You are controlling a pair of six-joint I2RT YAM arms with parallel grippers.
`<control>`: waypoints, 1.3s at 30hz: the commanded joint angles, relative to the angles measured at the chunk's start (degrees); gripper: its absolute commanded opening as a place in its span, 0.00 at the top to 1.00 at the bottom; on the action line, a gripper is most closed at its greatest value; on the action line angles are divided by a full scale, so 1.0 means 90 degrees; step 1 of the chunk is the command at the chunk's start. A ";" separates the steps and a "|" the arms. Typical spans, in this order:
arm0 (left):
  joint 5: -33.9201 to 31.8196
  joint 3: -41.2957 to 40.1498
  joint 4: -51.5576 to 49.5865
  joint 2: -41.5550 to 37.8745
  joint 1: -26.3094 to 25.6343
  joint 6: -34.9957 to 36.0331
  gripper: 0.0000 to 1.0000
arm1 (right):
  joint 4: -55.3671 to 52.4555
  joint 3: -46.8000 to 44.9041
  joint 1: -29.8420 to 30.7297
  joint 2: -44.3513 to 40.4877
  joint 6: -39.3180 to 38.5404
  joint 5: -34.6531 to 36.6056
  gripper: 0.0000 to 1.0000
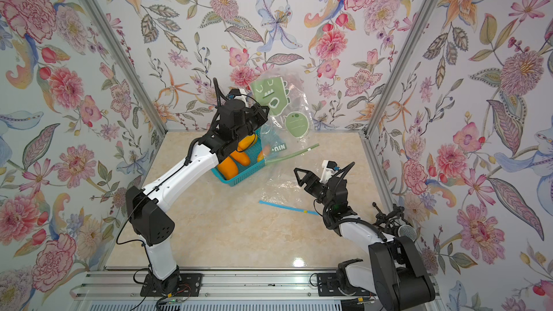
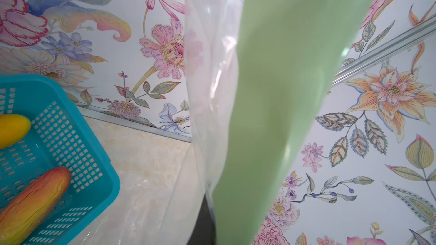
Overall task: Place the mango in a zip-top bag and seal the zipper
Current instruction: Pick up the zipper food storage bag, then open the zipper of the food storage bag.
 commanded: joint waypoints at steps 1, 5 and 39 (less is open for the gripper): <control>0.0139 -0.0115 0.0463 -0.0299 0.0055 -0.0394 1.00 | 0.1490 0.0212 0.0142 0.0417 0.0431 0.0073 0.15; 0.0374 -0.0137 0.0605 -0.0288 0.0056 -0.0534 1.00 | 0.1868 0.0552 0.0233 0.0963 0.0497 0.0232 0.15; 0.0576 -0.0123 0.0958 -0.0284 0.0050 -0.0505 1.00 | 0.2605 0.0209 0.0288 0.0994 0.0774 0.0346 0.14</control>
